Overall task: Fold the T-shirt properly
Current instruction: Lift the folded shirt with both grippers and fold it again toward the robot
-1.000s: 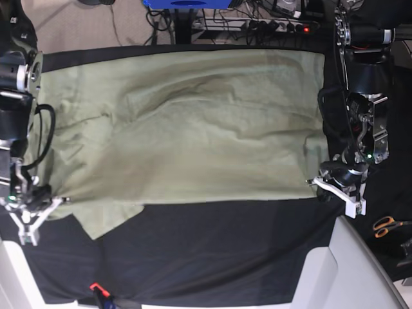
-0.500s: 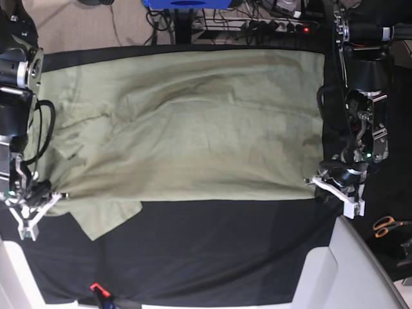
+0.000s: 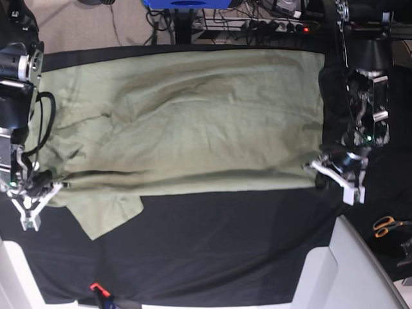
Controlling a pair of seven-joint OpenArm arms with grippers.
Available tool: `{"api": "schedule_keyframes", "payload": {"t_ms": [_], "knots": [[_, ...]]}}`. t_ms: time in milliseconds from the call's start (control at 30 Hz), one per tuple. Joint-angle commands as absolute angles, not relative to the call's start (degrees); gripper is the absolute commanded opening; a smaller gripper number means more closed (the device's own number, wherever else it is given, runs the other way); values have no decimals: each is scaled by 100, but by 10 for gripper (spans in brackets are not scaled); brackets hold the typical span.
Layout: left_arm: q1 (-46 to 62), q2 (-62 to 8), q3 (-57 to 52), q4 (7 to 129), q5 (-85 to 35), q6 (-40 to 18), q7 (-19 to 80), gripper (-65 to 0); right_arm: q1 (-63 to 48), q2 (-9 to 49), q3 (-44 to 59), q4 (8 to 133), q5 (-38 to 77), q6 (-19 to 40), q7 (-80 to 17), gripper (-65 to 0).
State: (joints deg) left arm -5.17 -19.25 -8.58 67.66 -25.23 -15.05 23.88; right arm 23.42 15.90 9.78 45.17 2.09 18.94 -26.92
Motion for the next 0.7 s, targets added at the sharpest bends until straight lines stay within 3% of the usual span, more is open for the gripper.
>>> {"api": "schedule_keyframes", "payload": {"t_ms": [0, 300, 467, 667], "knots": [[-602, -2026, -892, 6897, -2563, -1508, 2264, -650, 2448, 1666, 998, 4637, 233, 2000, -2598, -650], [-268, -2018, -892, 7275, -2571, -1516, 2273, -650, 2062, 1675, 1007, 5270, 233, 2079, -2730, -650], [-259, -2009, -901, 7538, -2571, -1516, 3011, -650, 1947, 1675, 1007, 5596, 233, 2088, -3037, -650], [4, -2044, -901, 7987, -2571, -1525, 3073, -650, 1868, 1684, 1015, 5701, 224, 2097, -3319, -650]]}}
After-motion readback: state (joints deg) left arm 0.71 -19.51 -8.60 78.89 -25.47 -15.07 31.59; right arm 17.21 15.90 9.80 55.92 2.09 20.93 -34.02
